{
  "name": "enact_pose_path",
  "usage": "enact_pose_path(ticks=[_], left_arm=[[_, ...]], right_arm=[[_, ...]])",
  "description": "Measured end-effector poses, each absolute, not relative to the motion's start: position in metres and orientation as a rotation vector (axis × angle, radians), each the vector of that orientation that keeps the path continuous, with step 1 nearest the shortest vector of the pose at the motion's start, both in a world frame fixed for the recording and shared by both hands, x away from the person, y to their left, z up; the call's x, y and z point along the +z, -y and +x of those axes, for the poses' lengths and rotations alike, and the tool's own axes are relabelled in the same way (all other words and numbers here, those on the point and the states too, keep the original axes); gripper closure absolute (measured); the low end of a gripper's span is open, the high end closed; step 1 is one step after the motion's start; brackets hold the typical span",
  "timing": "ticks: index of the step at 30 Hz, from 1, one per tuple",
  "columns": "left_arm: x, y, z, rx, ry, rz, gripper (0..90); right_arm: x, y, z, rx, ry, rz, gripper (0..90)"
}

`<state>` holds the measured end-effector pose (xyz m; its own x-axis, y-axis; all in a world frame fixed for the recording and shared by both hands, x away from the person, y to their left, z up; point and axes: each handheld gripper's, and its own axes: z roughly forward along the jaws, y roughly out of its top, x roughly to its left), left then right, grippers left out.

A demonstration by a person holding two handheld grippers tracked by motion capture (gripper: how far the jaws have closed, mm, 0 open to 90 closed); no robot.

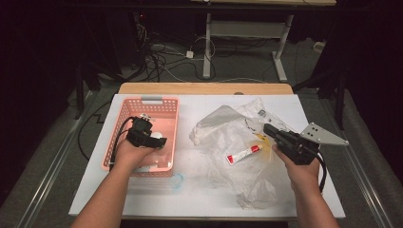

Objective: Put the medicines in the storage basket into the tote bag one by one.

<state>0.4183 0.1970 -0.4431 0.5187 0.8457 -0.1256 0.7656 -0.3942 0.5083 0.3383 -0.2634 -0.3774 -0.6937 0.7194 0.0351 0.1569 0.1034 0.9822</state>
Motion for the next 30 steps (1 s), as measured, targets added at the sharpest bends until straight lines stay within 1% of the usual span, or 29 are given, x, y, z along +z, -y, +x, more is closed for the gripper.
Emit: enact_pose_path(ticks=[5,10,28,30], left_arm=[[-0.4448,-0.1934,0.4185,0.207,-1.307,2.287,35.7],[-0.4456,-0.1917,0.4184,0.242,-1.316,2.297,47.5],[-0.4456,-0.1881,0.4166,0.269,-1.298,2.306,49.0],[-0.4441,-0.1879,0.4156,0.297,-1.295,2.299,49.0]], right_arm=[[-0.3756,0.2630,0.3379,1.624,-1.926,0.843,90.0],[-0.3749,0.2595,0.3363,1.624,-1.932,0.834,90.0],[-0.3713,0.2608,0.3329,1.625,-1.917,0.829,90.0],[-0.3708,0.2614,0.3331,1.623,-1.917,0.819,90.0]])
